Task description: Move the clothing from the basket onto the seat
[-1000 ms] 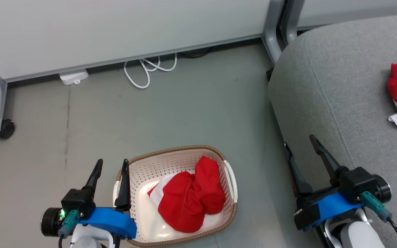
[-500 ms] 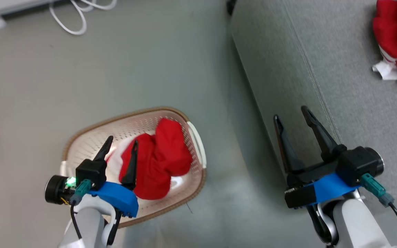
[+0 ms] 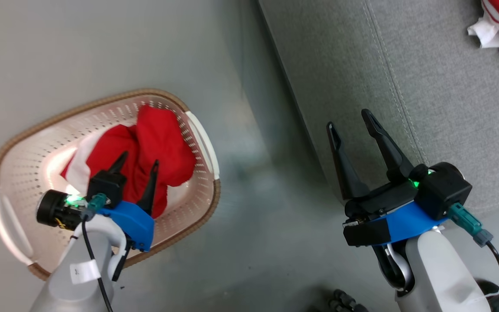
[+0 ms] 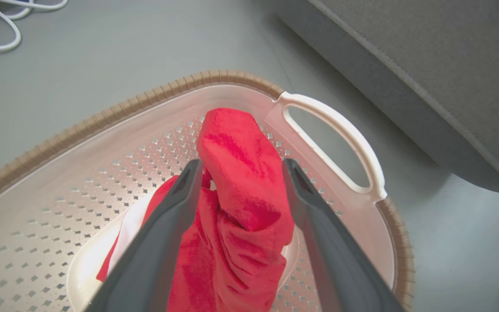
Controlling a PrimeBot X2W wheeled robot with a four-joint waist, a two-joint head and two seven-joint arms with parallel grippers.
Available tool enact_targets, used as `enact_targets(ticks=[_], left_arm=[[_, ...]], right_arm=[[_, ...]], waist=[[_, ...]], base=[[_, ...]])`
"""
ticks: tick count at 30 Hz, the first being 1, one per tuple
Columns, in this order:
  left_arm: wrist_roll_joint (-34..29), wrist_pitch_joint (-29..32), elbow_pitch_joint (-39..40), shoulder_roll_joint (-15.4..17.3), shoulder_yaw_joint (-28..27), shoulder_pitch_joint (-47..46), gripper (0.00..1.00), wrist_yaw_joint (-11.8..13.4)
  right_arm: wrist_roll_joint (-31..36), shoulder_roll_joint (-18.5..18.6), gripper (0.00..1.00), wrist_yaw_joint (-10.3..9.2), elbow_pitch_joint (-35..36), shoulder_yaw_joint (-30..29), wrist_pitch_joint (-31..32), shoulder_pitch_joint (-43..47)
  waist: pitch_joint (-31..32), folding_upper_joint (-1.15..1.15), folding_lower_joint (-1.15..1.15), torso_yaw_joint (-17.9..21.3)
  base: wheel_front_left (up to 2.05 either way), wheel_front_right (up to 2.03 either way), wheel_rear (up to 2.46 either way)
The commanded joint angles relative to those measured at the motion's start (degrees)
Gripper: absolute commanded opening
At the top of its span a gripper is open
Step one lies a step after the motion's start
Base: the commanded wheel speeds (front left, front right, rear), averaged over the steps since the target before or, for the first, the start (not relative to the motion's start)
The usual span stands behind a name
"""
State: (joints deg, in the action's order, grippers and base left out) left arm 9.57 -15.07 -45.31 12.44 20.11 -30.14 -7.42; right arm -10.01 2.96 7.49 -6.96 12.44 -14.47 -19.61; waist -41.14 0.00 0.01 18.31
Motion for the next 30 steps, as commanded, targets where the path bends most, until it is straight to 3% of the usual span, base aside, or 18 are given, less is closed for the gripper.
enact_targets(ticks=[1, 12, 26, 27, 28, 29, 30], left_arm=[[0.49, -0.16, -0.56, 0.64, 0.13, -1.44, 1.00, -0.06], [5.32, 2.29, -8.93, 3.00, 0.50, -8.40, 1.00, 0.07], [6.84, 4.90, -14.35, 3.39, 0.58, -11.32, 1.00, 0.80], [6.89, 4.93, -14.57, 3.36, 0.69, -11.45, 0.93, 0.80], [6.91, 4.93, -14.77, 3.37, 0.79, -11.56, 0.54, 0.80], [6.92, 4.87, -14.97, 3.37, 0.92, -11.60, 0.22, 0.81], [6.84, 4.72, -15.09, 3.37, 1.10, -11.64, 0.00, 0.81]], right_arm=[[-0.52, -0.13, 1.00, 0.01, -0.12, 0.09, -0.47, -1.08], [-4.56, -0.13, 1.00, 0.01, 1.47, 3.37, -0.78, -3.70], [-6.80, -0.13, 1.00, 0.01, 1.90, 4.57, -0.79, -3.84], [-6.86, -0.13, 1.00, 0.01, 1.86, 4.61, -0.79, -3.90], [-6.96, -0.13, 1.00, 0.01, 1.85, 4.66, -0.79, -3.94], [-7.03, -0.13, 1.00, 0.01, 1.88, 4.70, -0.79, -3.99], [-7.12, -0.13, 1.00, 0.01, 1.92, 4.72, -0.79, -4.03]], waist=[[-2.63, 0.00, -0.01, 2.18], [-9.03, 0.00, -0.01, 6.06], [-10.76, 0.00, -0.01, 8.04], [-10.73, 0.00, -0.01, 8.06], [-10.70, 0.00, -0.01, 8.08], [-10.68, 0.00, -0.01, 8.09], [-10.67, 0.00, -0.01, 8.10]], base=[[0.00, 0.00, 0.00], [0.00, 0.00, 0.00], [0.00, 0.00, 0.00], [0.00, 0.00, 0.00], [0.00, 0.00, 0.00], [0.00, 0.00, 0.00], [0.00, 0.00, 0.00]])
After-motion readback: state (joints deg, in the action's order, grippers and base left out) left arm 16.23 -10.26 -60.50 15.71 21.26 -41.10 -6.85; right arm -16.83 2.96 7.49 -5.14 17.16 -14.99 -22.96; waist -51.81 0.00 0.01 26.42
